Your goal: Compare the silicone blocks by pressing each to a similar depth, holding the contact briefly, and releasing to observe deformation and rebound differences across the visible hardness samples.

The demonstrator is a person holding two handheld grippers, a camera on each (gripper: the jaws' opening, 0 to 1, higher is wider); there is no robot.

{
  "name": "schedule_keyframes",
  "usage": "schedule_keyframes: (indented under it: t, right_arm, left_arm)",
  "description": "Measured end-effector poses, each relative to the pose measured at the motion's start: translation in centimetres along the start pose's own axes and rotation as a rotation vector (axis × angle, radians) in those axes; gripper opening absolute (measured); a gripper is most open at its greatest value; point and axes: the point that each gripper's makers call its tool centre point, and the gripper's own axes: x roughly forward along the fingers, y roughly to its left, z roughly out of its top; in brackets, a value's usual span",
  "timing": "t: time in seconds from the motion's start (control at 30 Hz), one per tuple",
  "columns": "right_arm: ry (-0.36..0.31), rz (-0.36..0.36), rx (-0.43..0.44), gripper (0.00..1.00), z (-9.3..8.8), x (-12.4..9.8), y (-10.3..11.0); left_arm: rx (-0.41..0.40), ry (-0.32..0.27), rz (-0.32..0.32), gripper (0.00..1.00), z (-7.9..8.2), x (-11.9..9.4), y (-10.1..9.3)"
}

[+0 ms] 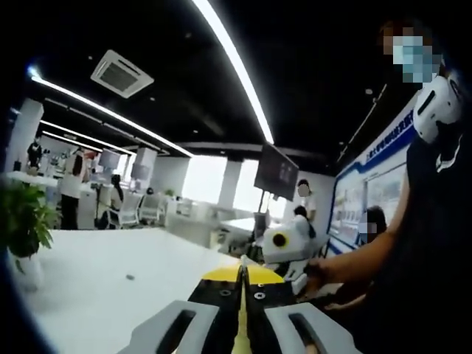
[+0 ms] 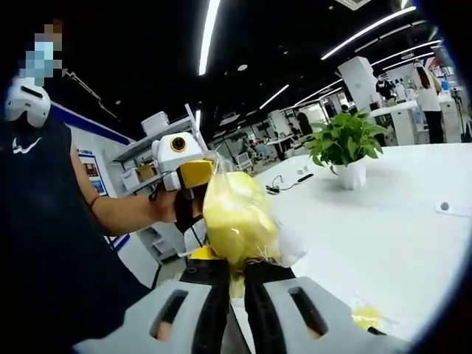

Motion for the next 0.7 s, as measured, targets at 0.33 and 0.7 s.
schedule_keyframes:
  t: [0.33,0.7]
  right_arm:
    - [-0.011,0.003,0.009,0.03,0.01,-0.26,-0.03]
    - [-0.070,0.008,-0.030,0.06,0.76,-0.35,0.53]
  left_arm:
    - [-0.036,0.001,-0.015,0.00,-0.06,0.24,-0.16]
    - [-0.051,-0.034,-0.029,0.00,0.87,0.31,-0.76]
